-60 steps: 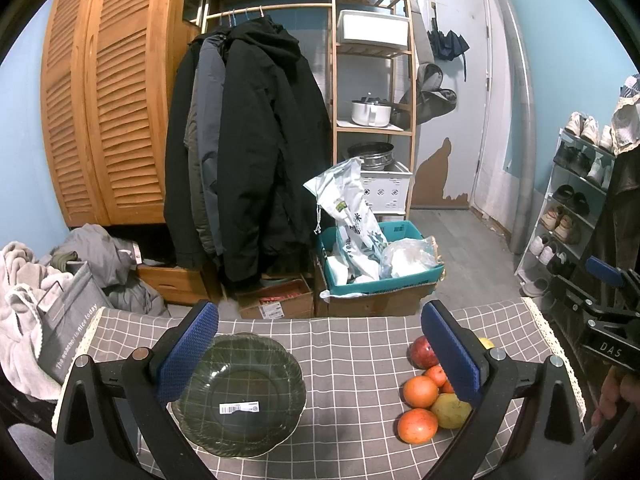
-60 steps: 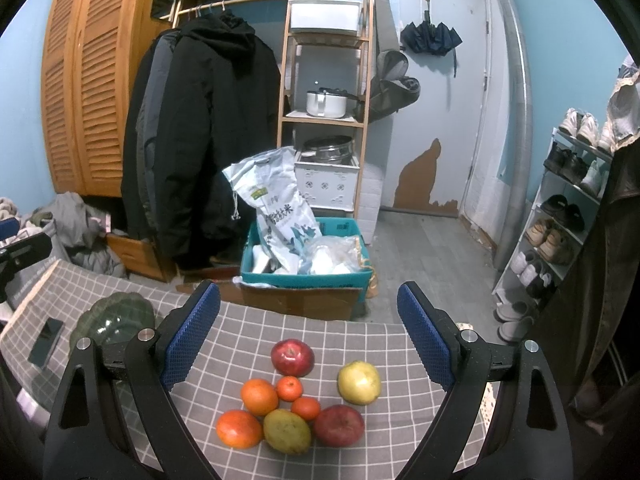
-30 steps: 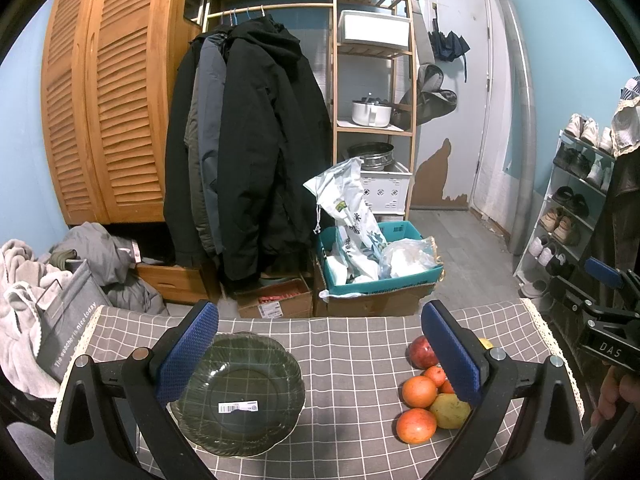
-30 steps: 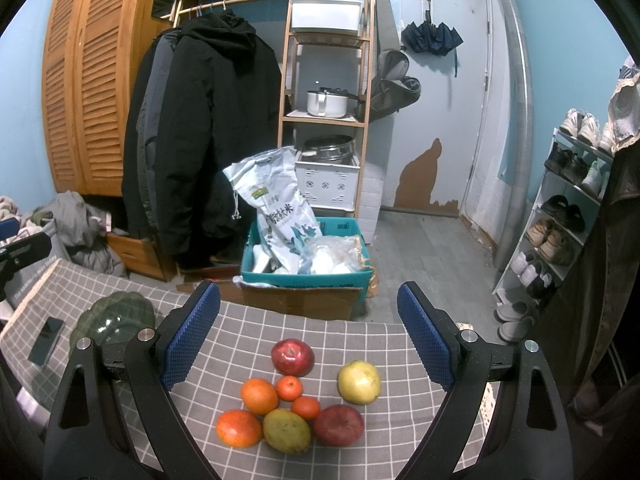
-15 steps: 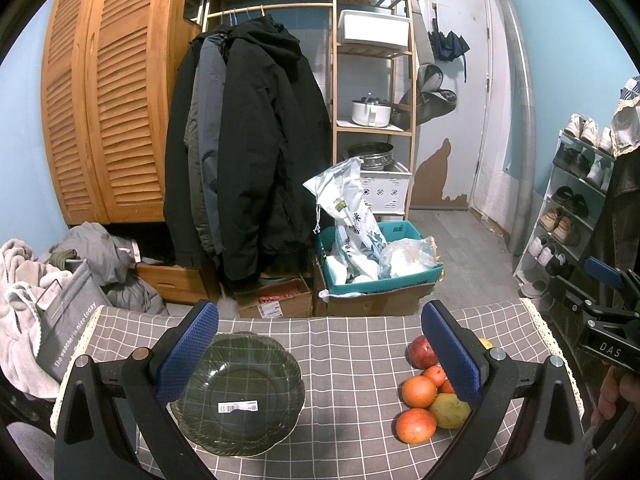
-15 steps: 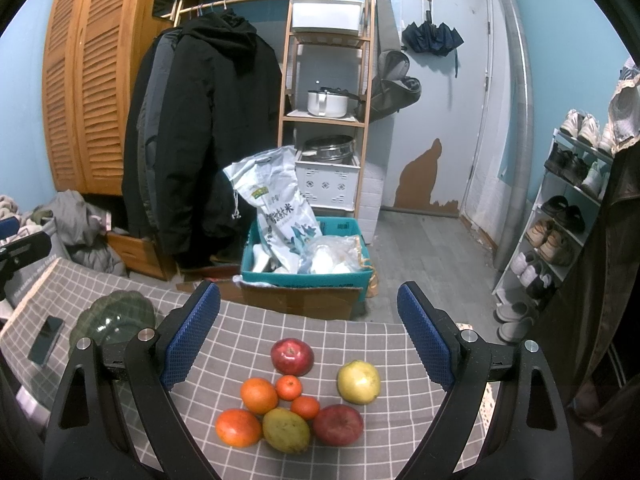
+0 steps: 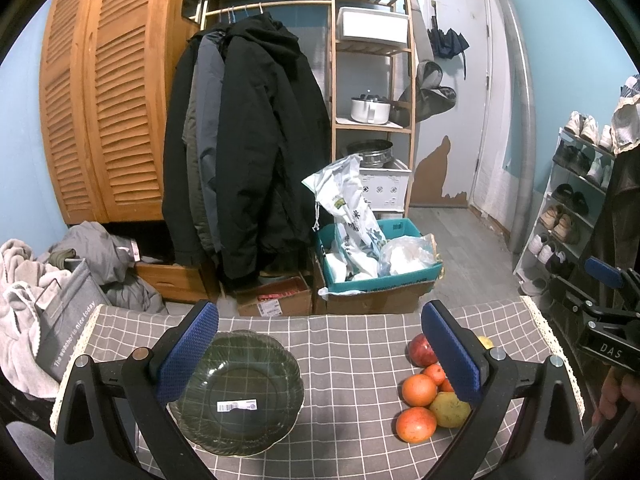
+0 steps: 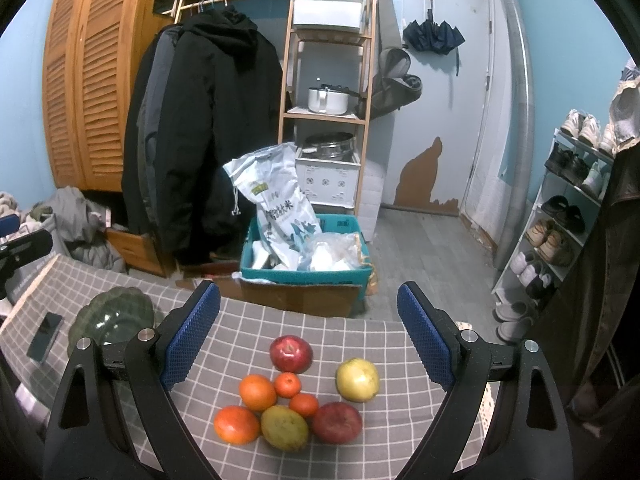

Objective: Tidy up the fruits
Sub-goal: 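Move both grippers forward toward the fruit cluster, then grasp the large orange with the left gripper while the right gripper grasps the red apple, then lift and carry the orange with the left gripper while the right carries the apple toward the bowl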

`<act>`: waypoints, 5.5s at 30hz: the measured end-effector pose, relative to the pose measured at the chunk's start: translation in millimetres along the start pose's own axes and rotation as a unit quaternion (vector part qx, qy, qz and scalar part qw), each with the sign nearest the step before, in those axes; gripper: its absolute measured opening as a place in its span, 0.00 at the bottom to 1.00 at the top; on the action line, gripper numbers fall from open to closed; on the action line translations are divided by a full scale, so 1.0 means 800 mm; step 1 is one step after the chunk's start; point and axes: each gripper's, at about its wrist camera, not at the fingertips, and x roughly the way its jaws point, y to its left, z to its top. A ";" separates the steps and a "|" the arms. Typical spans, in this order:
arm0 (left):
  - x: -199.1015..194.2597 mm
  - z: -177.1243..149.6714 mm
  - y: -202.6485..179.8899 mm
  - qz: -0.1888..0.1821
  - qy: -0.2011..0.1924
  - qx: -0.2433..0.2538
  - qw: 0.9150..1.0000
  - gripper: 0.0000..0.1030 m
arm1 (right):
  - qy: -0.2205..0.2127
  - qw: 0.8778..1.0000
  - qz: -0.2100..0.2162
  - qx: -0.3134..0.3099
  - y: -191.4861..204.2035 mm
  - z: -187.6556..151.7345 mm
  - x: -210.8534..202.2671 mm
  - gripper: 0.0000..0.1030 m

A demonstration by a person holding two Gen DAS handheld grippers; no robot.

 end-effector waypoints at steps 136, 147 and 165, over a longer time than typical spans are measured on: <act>0.226 -0.157 -0.076 -0.106 0.288 -0.013 0.952 0.64 | 0.274 0.958 -0.035 0.081 -0.066 -0.189 0.176 0.74; 0.188 -0.126 -0.059 -0.087 0.236 -0.002 0.968 0.64 | 0.214 0.975 -0.028 0.058 -0.048 -0.143 0.140 0.74; 0.134 -0.079 -0.026 -0.072 0.164 -0.007 0.984 0.64 | 0.127 0.991 0.005 0.041 -0.018 -0.080 0.085 0.74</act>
